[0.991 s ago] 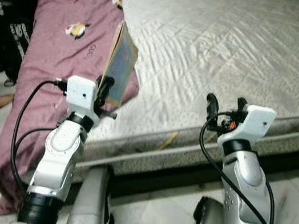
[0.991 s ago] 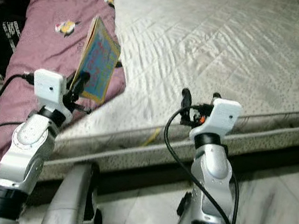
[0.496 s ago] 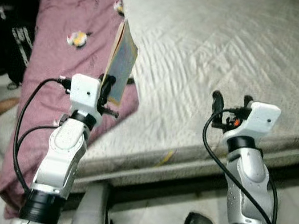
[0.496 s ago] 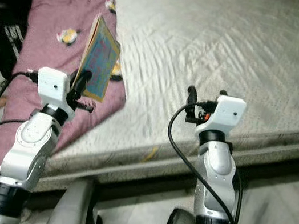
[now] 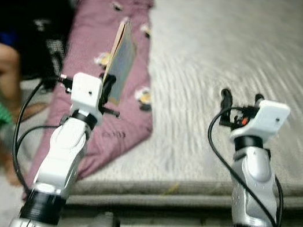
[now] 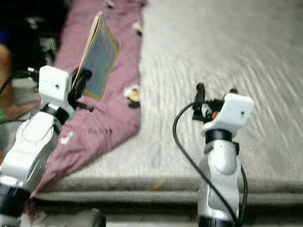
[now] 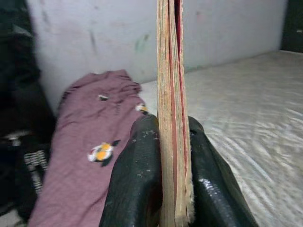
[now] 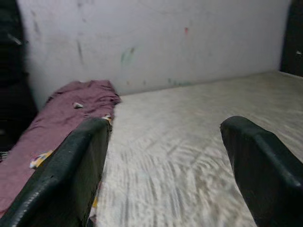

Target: Clean up the room

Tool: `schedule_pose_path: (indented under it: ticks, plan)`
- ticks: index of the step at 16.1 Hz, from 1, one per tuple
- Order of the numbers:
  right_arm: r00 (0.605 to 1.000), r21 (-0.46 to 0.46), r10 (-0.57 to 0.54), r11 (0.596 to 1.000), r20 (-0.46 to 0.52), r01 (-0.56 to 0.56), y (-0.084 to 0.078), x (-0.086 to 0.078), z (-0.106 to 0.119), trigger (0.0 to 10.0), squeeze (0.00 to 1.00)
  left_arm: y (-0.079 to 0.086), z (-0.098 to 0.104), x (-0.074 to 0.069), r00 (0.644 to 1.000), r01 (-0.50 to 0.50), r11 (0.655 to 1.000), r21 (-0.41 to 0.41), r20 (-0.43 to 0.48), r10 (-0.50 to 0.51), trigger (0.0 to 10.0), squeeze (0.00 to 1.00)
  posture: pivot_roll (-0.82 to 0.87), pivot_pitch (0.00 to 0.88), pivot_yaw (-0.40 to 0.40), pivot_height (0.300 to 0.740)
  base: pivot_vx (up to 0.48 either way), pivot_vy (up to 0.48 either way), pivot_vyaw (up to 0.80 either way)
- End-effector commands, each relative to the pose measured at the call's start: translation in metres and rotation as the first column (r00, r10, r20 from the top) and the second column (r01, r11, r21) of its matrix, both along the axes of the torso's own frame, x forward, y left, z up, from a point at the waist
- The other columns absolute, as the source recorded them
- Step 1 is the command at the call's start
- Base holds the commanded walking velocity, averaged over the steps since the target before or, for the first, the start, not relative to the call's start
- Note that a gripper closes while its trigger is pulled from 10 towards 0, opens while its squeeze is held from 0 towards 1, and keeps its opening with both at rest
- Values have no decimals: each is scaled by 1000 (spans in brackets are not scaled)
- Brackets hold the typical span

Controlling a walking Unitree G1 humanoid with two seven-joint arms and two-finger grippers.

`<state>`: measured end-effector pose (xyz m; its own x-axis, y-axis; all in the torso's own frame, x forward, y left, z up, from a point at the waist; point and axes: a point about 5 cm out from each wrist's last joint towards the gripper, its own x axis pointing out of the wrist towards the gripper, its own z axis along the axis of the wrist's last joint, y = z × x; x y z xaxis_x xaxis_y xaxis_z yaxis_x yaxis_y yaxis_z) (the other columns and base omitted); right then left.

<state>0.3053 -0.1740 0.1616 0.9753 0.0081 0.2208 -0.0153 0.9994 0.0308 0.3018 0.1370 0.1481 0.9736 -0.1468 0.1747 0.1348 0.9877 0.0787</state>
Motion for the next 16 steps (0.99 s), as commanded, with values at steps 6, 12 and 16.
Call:
schedule_pose_path:
  ticks: [6,12,16]
  plan:
    - [1000,3,-4,1000,-15,4,2,-2,-5,10000,0,5,3,-1,999,-28,999,19,17,28,10000,0,-109,0,111,740,0,0,0]
    - [1000,3,-4,1000,-15,4,2,-2,-5,10000,0,5,3,-1,999,-28,999,19,17,28,10000,0,-109,0,111,740,0,0,0]
    - [1000,3,-4,1000,-15,4,2,-2,-5,10000,0,5,3,-1,999,-28,999,19,17,28,10000,0,-109,0,111,740,0,0,0]
